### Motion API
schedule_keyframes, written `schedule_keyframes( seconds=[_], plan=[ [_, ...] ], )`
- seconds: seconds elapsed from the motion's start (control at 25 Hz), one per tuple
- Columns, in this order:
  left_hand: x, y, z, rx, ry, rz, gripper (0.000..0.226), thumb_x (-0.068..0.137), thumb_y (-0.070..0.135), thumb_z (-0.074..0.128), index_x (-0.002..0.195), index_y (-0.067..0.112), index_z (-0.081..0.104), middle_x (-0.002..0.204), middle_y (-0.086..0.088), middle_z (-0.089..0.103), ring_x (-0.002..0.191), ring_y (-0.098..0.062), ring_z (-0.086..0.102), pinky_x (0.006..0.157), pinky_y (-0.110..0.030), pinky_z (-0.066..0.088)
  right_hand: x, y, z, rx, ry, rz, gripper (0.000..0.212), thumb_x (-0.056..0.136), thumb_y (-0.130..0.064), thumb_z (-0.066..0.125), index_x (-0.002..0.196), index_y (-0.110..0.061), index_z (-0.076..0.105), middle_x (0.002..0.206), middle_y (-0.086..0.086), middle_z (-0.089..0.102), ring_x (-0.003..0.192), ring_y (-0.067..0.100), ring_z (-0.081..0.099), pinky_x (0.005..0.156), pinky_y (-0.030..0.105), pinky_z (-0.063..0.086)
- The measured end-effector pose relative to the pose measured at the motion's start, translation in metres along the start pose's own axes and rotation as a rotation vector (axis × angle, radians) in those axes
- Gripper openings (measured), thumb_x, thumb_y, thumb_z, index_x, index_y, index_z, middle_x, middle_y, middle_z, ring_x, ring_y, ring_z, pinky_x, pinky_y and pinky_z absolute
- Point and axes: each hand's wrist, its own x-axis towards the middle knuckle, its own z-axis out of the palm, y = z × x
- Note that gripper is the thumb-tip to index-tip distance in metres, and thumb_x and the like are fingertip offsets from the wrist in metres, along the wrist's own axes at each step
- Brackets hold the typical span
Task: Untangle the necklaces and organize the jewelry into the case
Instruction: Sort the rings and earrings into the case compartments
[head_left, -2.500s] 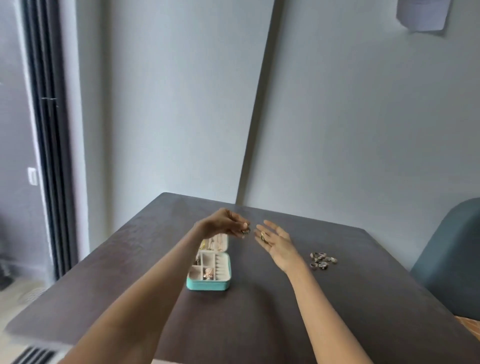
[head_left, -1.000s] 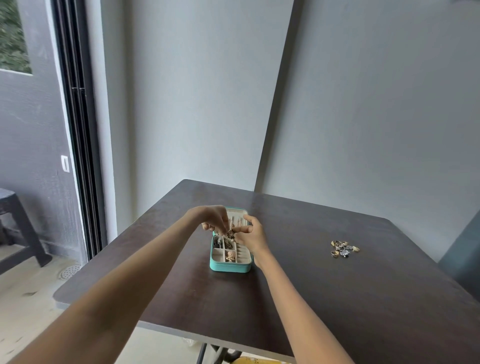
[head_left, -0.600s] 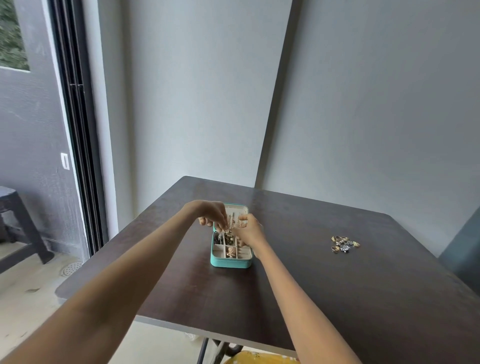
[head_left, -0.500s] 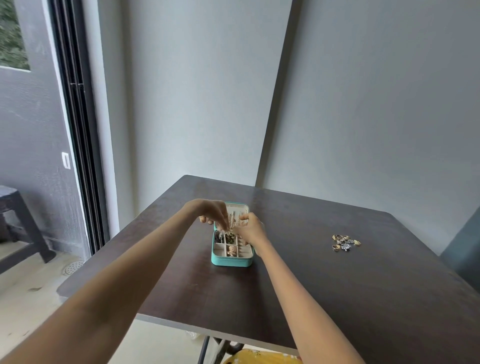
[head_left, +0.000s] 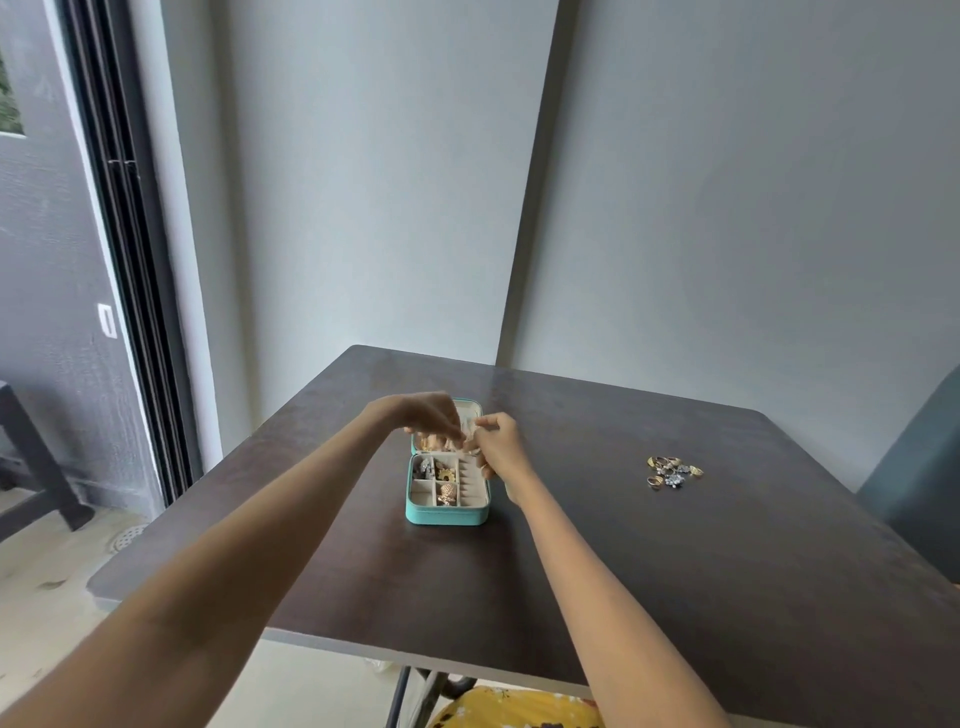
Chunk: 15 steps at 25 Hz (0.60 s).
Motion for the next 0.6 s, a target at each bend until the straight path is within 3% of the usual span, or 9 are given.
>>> schedule_keyframes(
  seconds=[0.12,0.2,0.28,0.4,0.48,0.6],
  plan=[
    [0.016,0.026,0.012,-0.146,0.194,0.124,0.024,0.094,0.021,0.054,0.097,0.0,0.067,0.069,0.004,0.059,0.057,-0.006,0.05,0.055,-0.017,0.041,0.003,0.012,-0.032,0.049,0.156,-0.025,0.018,0.088,-0.012,0.045,0.1,-0.018,0.058,0.082,0.004,0.07,0.047,0.013,0.049,0.038,0.022,0.037],
    [0.031,0.052,0.032,-0.191,0.271,0.19,0.021,0.093,0.022,0.056,0.094,0.005,0.067,0.073,0.002,0.063,0.058,-0.008,0.053,0.059,-0.024,0.047,0.007,0.028,-0.061,-0.022,0.263,-0.042,0.014,0.086,-0.02,0.049,0.09,-0.028,0.06,0.085,0.0,0.072,0.059,0.02,0.059,0.048,0.03,0.048],
    [0.049,0.087,0.062,-0.204,0.29,0.252,0.016,0.092,0.02,0.056,0.094,0.009,0.068,0.08,-0.004,0.069,0.063,-0.014,0.057,0.068,-0.029,0.05,0.009,0.049,-0.096,-0.157,0.349,-0.018,0.011,0.084,-0.027,0.053,0.088,-0.029,0.063,0.092,-0.004,0.072,0.082,0.026,0.066,0.067,0.034,0.053],
    [0.069,0.137,0.112,-0.238,0.253,0.278,0.022,0.088,0.015,0.051,0.102,0.017,0.067,0.095,-0.004,0.073,0.085,-0.019,0.064,0.08,-0.028,0.049,0.003,0.085,-0.15,-0.283,0.475,0.068,0.016,0.087,-0.021,0.054,0.097,-0.024,0.066,0.104,-0.003,0.07,0.1,0.025,0.063,0.073,0.027,0.041],
    [0.079,0.163,0.138,-0.255,0.221,0.258,0.03,0.085,0.013,0.05,0.111,0.019,0.063,0.105,-0.003,0.069,0.101,-0.021,0.062,0.085,-0.028,0.046,-0.004,0.107,-0.178,-0.346,0.565,0.094,0.018,0.085,-0.012,0.055,0.099,-0.017,0.066,0.104,0.003,0.069,0.102,0.028,0.061,0.074,0.028,0.041],
    [0.095,0.18,0.159,-0.293,0.273,0.223,0.035,0.083,0.009,0.048,0.115,0.019,0.058,0.111,-0.005,0.062,0.109,-0.022,0.056,0.091,-0.031,0.044,0.0,0.132,-0.204,-0.375,0.628,0.039,0.021,0.08,-0.001,0.056,0.097,-0.011,0.064,0.095,0.009,0.064,0.093,0.03,0.061,0.078,0.033,0.043]
  ],
)
